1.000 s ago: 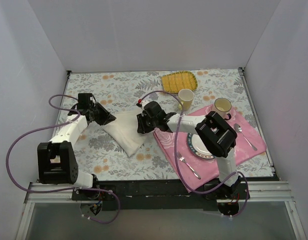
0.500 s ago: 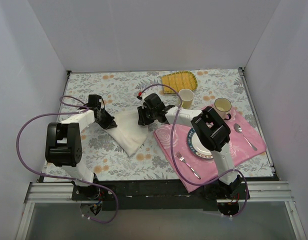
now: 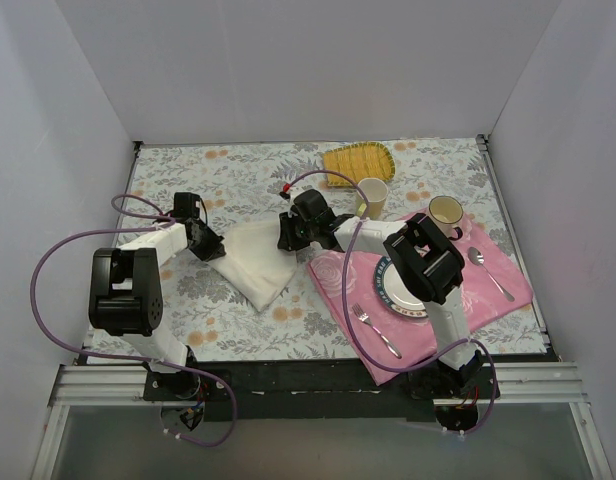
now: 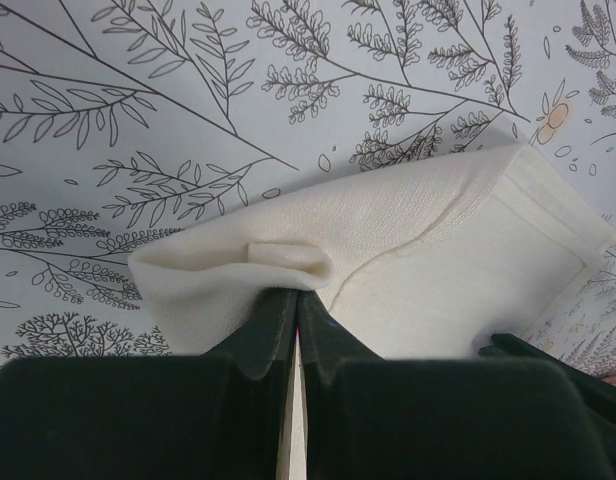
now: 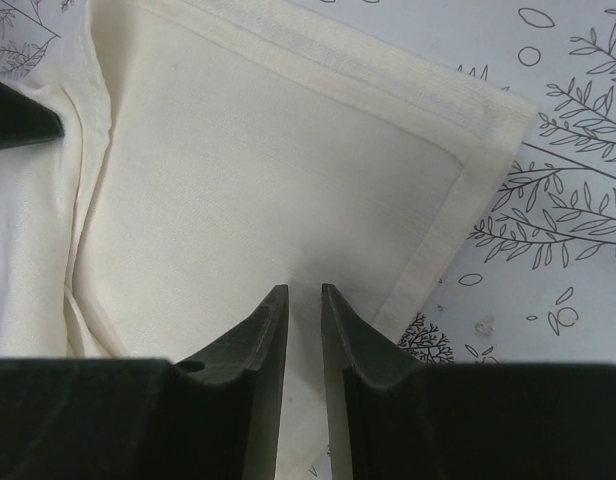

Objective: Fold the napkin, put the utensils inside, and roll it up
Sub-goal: Roll the napkin with the utensil

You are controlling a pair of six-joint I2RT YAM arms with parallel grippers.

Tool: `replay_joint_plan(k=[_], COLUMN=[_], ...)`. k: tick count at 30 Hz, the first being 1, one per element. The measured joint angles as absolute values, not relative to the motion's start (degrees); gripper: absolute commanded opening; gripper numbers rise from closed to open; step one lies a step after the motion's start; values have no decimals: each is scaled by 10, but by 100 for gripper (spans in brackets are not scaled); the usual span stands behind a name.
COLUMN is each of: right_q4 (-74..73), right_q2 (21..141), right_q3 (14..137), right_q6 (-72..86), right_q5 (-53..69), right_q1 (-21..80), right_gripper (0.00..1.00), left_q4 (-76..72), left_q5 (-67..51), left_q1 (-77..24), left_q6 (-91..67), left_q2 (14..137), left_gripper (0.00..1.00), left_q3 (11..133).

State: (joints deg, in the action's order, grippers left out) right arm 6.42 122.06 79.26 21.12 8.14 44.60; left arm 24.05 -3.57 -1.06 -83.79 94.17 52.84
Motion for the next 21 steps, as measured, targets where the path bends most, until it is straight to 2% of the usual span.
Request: replay_joint_plan(k=[21], right_q4=[63], right_q2=[1221], right_q3=[793], right_q6=[205], right_q5=[92], right_q1=[444], right_gripper=[27], left_q4=[206], left_q5=[-30], left_q1=[8], left_q6=[-839], left_q2=[931], left_gripper=[0], left_q3=[504])
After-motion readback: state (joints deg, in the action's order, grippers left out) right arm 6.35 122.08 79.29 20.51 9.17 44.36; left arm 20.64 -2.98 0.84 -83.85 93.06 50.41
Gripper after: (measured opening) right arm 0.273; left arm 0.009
